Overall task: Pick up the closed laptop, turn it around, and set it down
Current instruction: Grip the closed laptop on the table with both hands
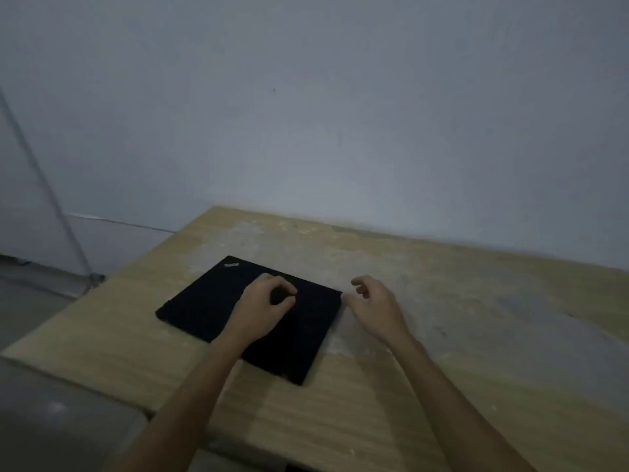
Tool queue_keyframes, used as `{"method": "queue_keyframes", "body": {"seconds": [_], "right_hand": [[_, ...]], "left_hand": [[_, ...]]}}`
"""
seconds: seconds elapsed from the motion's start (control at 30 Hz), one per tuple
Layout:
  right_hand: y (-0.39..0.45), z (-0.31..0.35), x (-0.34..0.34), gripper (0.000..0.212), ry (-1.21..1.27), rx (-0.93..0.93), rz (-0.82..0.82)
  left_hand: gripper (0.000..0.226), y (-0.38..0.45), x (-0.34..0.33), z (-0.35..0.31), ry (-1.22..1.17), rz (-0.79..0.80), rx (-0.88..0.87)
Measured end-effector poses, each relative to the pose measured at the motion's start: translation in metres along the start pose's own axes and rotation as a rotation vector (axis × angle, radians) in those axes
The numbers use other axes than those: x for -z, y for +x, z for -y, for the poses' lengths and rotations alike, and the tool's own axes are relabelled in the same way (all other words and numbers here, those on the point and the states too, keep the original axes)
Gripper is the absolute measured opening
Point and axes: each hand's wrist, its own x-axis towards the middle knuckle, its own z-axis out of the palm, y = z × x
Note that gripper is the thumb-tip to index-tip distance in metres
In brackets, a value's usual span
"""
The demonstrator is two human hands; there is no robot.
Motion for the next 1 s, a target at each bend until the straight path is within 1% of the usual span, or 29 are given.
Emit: {"method": "queue_keyframes", "body": {"seconds": [0.1,0.2,0.3,0.37,0.5,0.67,0.83,0.9,1.0], "right_hand": [[0.004,0.01,-0.023,0.055,-0.076,-0.046,0.033],[0.01,0.017,-0.042,0.065,-0.183,-0.071,0.082],[0.015,0.02,-0.055,0.062,-0.313,-0.012,0.094],[0.018,0.022,-0.062,0.062,-0.356,0.019,0.093],[0.022,0.025,-0.07,0.06,-0.392,0.039,0.075],[0.027,0.027,-0.074,0.057,-0.337,0.011,0.029],[0.034,0.028,-0.074,0.057,-0.32,-0.008,0.054],[0.039,0.034,-0.07,0.058,-0.359,0.004,0.044],[0.049,0.05,-0.061,0.064,-0.471,0.07,-0.026]], "left_hand": [[0.019,-0.002,0.016,0.025,0.142,-0.018,0.144],[0.036,-0.002,0.03,0.05,0.272,-0.026,0.264],[0.052,0.003,0.036,0.071,0.372,-0.099,0.329],[0.062,0.008,0.036,0.08,0.432,-0.13,0.383],[0.085,0.019,0.035,0.089,0.525,-0.121,0.522],[0.086,0.032,0.044,0.096,0.572,-0.143,0.562],[0.08,0.044,0.052,0.103,0.539,-0.182,0.598],[0.079,0.048,0.055,0.104,0.498,-0.223,0.589],[0.081,0.051,0.061,0.1,0.427,-0.27,0.593]]}}
